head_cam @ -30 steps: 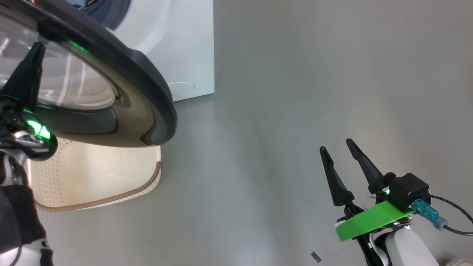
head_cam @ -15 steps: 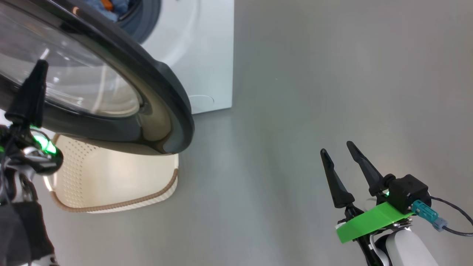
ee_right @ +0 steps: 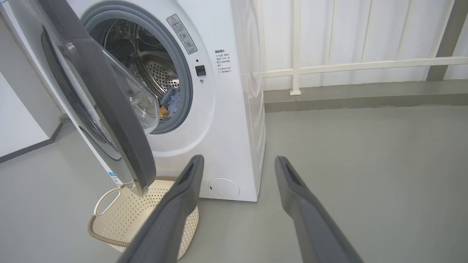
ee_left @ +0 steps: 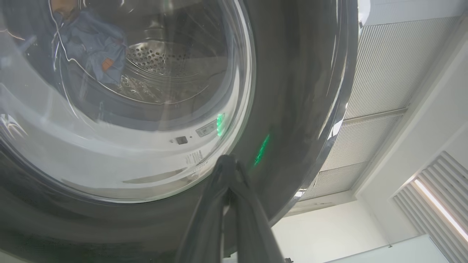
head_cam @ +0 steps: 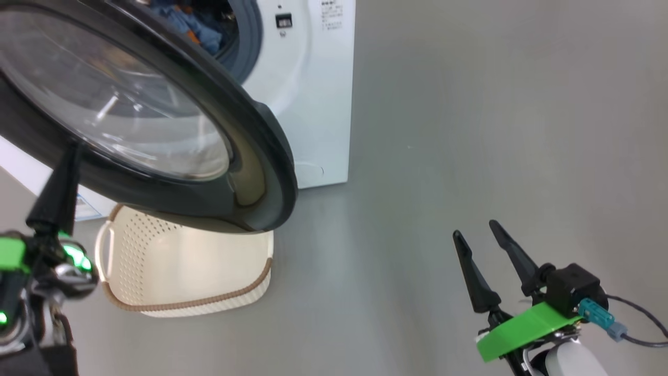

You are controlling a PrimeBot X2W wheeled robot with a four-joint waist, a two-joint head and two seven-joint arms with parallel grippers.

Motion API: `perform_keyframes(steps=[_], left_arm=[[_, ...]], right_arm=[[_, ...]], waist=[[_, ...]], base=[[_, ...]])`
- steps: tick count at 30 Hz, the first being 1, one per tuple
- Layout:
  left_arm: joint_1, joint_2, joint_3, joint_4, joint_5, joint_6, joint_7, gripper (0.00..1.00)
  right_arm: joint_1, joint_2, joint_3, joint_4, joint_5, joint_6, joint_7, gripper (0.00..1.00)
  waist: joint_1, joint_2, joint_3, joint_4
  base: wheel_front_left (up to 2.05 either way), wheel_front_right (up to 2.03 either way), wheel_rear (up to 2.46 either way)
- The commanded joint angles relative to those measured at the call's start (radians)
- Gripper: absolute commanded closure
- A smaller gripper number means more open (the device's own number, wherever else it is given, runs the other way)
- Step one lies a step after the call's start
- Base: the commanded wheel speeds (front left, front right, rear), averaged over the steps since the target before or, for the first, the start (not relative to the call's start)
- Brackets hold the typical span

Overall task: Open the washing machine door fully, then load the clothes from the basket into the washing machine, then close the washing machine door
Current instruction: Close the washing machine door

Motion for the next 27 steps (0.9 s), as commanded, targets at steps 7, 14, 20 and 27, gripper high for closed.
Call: perform_keyframes(steps=[7, 14, 20, 27], left_arm=[[0.107, 0.022, -0.003, -0.092, 0.000, -0.010, -0.055, 1.00], [0.181, 0.021, -0.022, -0.141, 0.046, -0.010, -0.139, 1.00], [0.257, 0.029, -0.066, -0.218, 0.102, -0.010, -0.244, 0.00], [0.348, 0.130, -0.198, -0.258, 0.317, -0.010, -0.479, 0.00]], right_arm=[[0.026, -0.008, 0.027, -0.015, 0.013, 0.002, -0.005, 0.00], [0.041, -0.007, 0.019, -0.009, 0.016, 0.002, -0.005, 0.00], [0.044, -0.007, 0.014, -0.013, 0.020, 0.002, -0.005, 0.00], [0.038, -0.004, 0.021, -0.024, 0.020, 0.002, -0.005, 0.00]], waist=[[0.0000, -0.0001, -0.055, 0.015], [0.0000, -0.0001, -0.064, 0.018], [0.0000, -0.0001, -0.068, 0.019], [0.0000, -0.0001, -0.065, 0.018]], base=[[0.00, 0.00, 0.00], [0.00, 0.00, 0.00], [0.00, 0.00, 0.00], [0.00, 0.00, 0.00]])
